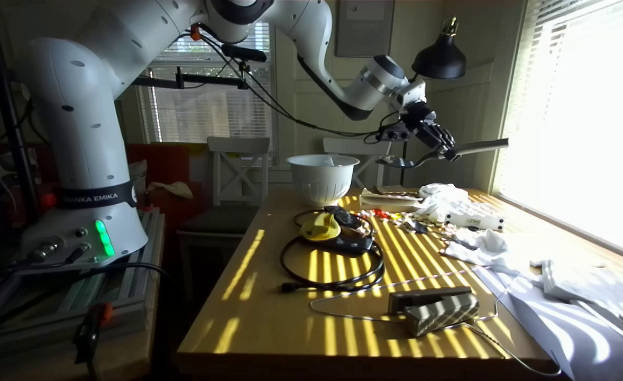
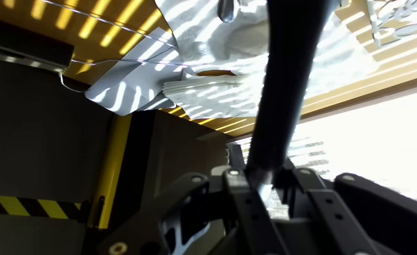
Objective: Pick up the spatula and scoop up the white blocks then put them into the colander
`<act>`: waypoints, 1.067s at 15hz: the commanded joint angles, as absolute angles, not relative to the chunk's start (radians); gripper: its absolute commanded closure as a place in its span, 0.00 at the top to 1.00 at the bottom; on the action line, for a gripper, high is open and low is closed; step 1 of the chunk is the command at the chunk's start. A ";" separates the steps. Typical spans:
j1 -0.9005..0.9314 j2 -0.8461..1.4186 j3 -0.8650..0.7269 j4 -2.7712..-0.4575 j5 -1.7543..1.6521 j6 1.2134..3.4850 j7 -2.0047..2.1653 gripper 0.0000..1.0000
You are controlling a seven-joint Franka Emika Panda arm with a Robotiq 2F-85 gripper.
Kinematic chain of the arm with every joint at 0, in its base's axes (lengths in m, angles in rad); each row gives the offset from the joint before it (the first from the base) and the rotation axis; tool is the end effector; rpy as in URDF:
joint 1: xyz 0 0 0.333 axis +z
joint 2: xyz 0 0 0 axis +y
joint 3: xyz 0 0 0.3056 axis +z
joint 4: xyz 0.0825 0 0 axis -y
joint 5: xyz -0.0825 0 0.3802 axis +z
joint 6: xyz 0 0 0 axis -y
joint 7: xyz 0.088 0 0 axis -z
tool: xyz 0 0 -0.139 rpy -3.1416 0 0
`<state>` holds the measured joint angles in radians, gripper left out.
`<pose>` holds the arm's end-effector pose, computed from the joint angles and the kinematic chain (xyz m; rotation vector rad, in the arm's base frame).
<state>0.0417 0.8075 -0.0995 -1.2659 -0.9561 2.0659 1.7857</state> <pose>0.7521 -0.0909 0.2708 1.9004 -1.4755 0.8803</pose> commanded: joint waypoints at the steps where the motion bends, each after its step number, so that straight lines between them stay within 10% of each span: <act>1: 0.071 0.728 -0.090 -1.322 -0.931 2.086 1.670 0.06; 16: 0.218 0.445 -0.061 -1.694 -1.059 2.329 1.712 0.06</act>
<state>0.2156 0.5568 -0.0601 -1.5449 -0.9992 2.2425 1.6325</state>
